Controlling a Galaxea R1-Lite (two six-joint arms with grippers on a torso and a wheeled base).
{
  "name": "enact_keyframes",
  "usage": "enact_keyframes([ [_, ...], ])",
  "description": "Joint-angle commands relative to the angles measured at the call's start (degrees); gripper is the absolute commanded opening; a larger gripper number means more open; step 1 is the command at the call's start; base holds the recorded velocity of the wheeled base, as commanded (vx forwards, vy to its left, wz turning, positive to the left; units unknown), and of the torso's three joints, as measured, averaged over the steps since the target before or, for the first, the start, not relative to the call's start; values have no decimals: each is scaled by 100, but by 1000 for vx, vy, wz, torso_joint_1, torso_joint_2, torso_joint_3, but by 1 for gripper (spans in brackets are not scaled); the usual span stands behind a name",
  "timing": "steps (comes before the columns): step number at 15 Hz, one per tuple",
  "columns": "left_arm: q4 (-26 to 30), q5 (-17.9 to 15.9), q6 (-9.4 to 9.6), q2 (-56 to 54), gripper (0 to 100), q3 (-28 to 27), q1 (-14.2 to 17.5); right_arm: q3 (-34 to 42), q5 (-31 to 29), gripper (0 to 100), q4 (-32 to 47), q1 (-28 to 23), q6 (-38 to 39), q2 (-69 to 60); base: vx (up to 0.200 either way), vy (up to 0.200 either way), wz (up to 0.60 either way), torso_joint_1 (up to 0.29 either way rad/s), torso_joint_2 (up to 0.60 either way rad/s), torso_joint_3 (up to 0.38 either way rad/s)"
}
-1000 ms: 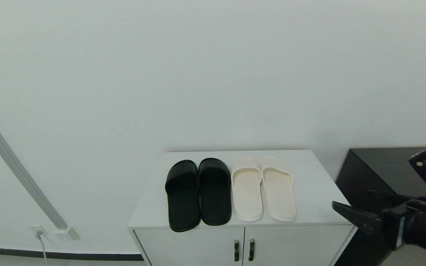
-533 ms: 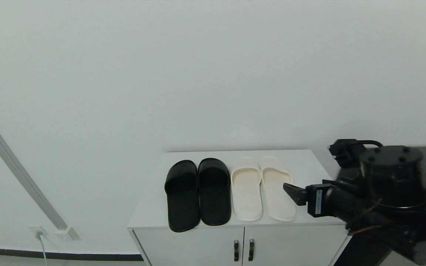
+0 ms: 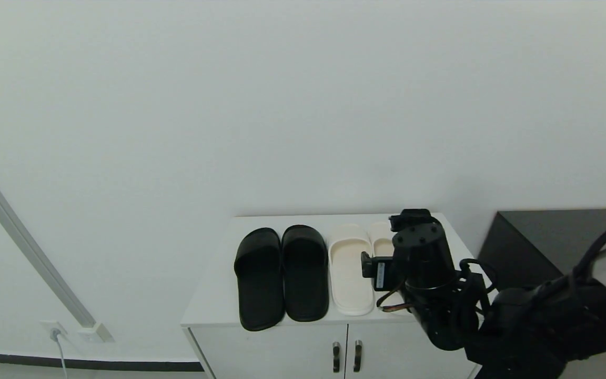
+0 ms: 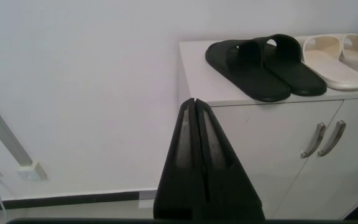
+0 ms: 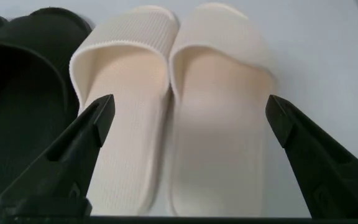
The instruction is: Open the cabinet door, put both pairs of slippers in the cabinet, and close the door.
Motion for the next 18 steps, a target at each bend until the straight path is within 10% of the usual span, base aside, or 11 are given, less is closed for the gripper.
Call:
enact_keyframes([
  [1,-1,-8,-1,8,0,0,1,-382,-40,100,-198,-5,-43,754,0,0,0,0,0,0],
  [15,-1,-8,-1,8,0,0,1,-2174,-14,100,-303,-603,-728,2134,0,0,0,0,0,0],
  [16,-1,1,-1,8,0,0,1,-2166,-5,0,-303,-603,-728,2134,0,0,0,0,0,0],
  [18,-1,1,-1,8,0,0,1,-2157,-5,0,-312,-603,-728,2125,0,0,0,0,0,0],
])
